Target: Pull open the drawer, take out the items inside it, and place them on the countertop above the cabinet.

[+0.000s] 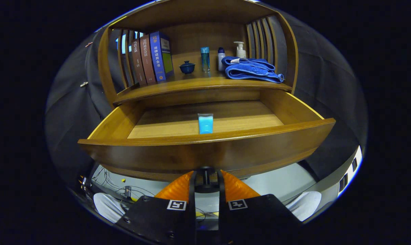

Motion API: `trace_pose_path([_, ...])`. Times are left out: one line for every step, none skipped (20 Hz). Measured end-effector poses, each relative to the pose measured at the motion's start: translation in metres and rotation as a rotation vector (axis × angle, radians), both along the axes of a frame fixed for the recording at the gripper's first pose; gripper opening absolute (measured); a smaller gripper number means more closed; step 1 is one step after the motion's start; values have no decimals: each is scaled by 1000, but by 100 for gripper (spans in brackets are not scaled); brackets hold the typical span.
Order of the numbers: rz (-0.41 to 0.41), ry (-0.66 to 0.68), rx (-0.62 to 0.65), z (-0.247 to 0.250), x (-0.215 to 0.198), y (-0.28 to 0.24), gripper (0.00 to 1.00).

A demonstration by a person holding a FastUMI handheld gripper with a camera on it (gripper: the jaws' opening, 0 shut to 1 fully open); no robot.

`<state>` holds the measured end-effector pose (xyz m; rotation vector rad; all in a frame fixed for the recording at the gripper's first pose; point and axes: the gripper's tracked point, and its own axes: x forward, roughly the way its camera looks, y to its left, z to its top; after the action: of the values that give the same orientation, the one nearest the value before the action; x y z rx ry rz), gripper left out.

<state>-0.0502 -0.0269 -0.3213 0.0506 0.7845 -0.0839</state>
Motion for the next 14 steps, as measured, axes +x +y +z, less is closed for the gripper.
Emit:
trace_pose_path([-3, 10, 4, 1, -8, 0, 30])
trace_pose_path([-6, -2, 13, 7, -13, 0, 30])
trace_pose_path([-33, -93, -7, 29, -13, -1, 29])
trace_pose_path([-24, -161, -43, 42, -1, -3, 17])
trace_pose_path([-12, -207, -74, 63, 1, -6, 5])
trace_pose_path([3, -189, -90, 69, -2, -5, 5])
trace_pose_path([5, -157, -78, 65, -14, -5, 5])
trace_pose_path([-7, -135, -55, 58, -19, -5, 5])
trace_pose_path([-16, -119, -35, 53, -16, -4, 6])
trace_pose_path([-20, -115, -26, 53, -15, -4, 5])
trace_pose_path([-20, -118, -22, 57, -14, -3, 6])
trace_pose_path([-17, -130, -29, 63, -10, -4, 6])
trace_pose_path([-6, -147, -28, 73, -5, -1, 6])
trace_pose_path([1, -166, -28, 80, 8, 2, 6])
